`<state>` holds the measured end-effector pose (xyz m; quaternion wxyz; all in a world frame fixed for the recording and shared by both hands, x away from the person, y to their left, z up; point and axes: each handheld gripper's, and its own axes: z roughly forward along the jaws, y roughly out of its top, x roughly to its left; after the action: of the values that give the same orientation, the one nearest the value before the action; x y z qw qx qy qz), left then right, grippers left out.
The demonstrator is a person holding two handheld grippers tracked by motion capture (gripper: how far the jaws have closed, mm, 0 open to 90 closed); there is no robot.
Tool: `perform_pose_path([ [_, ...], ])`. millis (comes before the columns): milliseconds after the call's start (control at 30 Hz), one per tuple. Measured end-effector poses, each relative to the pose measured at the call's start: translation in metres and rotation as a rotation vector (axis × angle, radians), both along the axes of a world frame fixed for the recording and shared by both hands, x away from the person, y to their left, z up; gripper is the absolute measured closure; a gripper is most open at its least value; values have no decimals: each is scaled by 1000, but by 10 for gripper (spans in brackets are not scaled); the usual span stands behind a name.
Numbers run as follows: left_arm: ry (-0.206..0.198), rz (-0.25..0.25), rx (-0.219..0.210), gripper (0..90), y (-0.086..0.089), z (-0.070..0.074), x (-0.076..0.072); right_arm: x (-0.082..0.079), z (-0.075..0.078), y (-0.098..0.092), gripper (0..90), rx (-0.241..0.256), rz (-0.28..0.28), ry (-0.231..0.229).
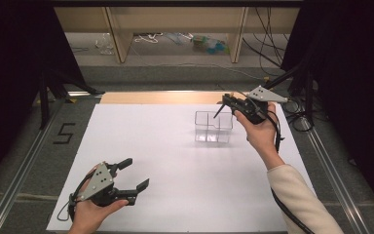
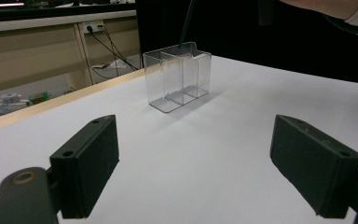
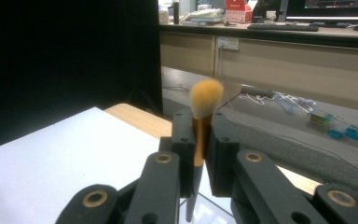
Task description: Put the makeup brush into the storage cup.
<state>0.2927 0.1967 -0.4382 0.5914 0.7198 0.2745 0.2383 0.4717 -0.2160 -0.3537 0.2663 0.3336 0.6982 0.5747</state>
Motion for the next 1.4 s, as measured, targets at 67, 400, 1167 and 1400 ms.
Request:
perform_pose_path([
  [67,-5,-2,5,151,0,0,0,-1,0,1,839,4,0,20],
  [400,4,3,-5,152,0,0,0,1,-2,2,839,-5,0,20],
  [1167,-4,1,5,152,1,0,0,4,-7,8,839,-34,1,21],
  [1400,-2,-1,2,151,0,0,0,5,-10,11,839,-46,2,13],
])
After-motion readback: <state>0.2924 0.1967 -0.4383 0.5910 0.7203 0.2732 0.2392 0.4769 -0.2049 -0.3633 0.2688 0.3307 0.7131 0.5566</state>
